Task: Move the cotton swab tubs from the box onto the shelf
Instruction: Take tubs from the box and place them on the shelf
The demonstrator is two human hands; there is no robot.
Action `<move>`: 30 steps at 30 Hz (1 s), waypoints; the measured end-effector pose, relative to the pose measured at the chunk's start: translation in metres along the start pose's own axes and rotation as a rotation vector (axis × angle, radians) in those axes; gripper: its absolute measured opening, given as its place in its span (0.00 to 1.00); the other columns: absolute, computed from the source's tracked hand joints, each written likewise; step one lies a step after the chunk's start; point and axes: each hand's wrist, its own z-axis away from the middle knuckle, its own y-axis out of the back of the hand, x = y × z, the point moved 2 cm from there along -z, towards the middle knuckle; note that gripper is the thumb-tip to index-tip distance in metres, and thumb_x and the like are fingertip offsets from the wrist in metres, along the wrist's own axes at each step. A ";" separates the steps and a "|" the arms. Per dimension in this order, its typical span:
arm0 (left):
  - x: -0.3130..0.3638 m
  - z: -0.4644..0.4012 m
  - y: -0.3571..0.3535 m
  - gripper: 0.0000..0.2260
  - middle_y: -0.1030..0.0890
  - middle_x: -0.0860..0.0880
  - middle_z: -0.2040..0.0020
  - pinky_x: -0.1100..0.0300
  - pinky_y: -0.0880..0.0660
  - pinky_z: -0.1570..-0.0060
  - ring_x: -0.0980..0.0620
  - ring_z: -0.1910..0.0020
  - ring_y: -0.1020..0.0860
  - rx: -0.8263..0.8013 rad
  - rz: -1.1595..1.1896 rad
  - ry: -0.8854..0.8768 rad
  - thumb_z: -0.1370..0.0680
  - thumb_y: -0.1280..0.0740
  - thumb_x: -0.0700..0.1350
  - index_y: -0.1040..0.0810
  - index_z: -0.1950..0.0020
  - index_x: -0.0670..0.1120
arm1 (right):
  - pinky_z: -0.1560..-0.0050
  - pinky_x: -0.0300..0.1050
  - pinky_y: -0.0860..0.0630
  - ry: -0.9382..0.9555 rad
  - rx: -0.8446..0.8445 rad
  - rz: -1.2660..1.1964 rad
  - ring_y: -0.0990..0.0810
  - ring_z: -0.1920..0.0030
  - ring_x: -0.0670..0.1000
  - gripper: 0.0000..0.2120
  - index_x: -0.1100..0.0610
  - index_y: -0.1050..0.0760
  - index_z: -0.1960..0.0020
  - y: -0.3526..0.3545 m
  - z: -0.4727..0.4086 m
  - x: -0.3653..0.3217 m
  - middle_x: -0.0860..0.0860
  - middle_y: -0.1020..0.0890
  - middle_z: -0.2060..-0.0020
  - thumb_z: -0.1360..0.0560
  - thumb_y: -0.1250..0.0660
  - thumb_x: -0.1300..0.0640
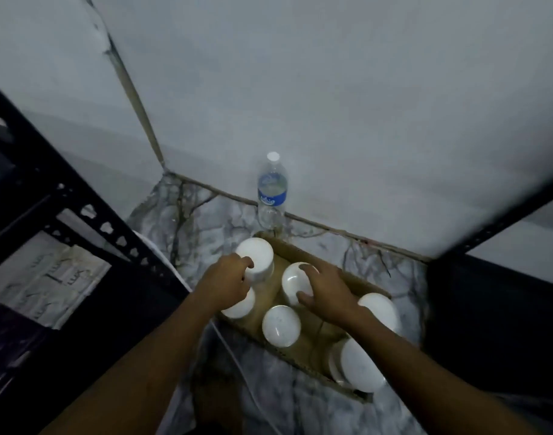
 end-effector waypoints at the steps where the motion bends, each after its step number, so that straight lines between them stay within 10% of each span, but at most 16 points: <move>1: -0.001 -0.005 -0.011 0.21 0.26 0.42 0.38 0.49 0.28 0.42 0.42 0.39 0.27 -0.002 0.000 -0.006 0.26 0.34 0.44 0.28 0.33 0.45 | 0.32 0.58 0.34 -0.019 -0.012 0.025 0.42 0.27 0.60 0.35 0.51 0.44 0.26 -0.010 -0.003 0.004 0.58 0.42 0.25 0.27 0.36 0.39; 9: 0.002 -0.028 -0.062 0.30 0.36 0.27 0.31 0.32 0.32 0.42 0.26 0.33 0.35 0.158 -0.024 -0.012 0.29 0.46 0.60 0.37 0.30 0.48 | 0.30 0.56 0.38 -0.091 0.059 -0.012 0.45 0.26 0.61 0.42 0.53 0.50 0.24 -0.062 -0.024 0.016 0.61 0.53 0.24 0.28 0.35 0.37; 15: -0.020 -0.055 -0.056 0.26 0.49 0.35 0.24 0.42 0.37 0.33 0.32 0.27 0.47 0.187 0.196 0.062 0.27 0.28 0.49 0.31 0.30 0.56 | 0.34 0.50 0.36 -0.081 0.191 -0.081 0.40 0.29 0.60 0.38 0.55 0.41 0.27 -0.069 -0.028 0.014 0.60 0.46 0.25 0.29 0.33 0.39; 19: -0.018 -0.050 -0.049 0.23 0.41 0.43 0.27 0.67 0.39 0.39 0.44 0.31 0.36 0.188 0.424 0.096 0.27 0.28 0.43 0.26 0.33 0.52 | 0.37 0.50 0.32 -0.122 0.184 -0.184 0.36 0.31 0.57 0.40 0.53 0.43 0.27 -0.062 -0.028 0.009 0.56 0.44 0.27 0.31 0.31 0.39; 30: -0.025 0.030 0.017 0.22 0.30 0.45 0.37 0.56 0.30 0.38 0.47 0.38 0.28 0.329 0.461 0.210 0.34 0.24 0.52 0.19 0.41 0.52 | 0.42 0.46 0.30 0.003 0.312 -0.283 0.30 0.38 0.55 0.39 0.56 0.36 0.31 -0.013 0.005 -0.037 0.57 0.31 0.35 0.36 0.28 0.40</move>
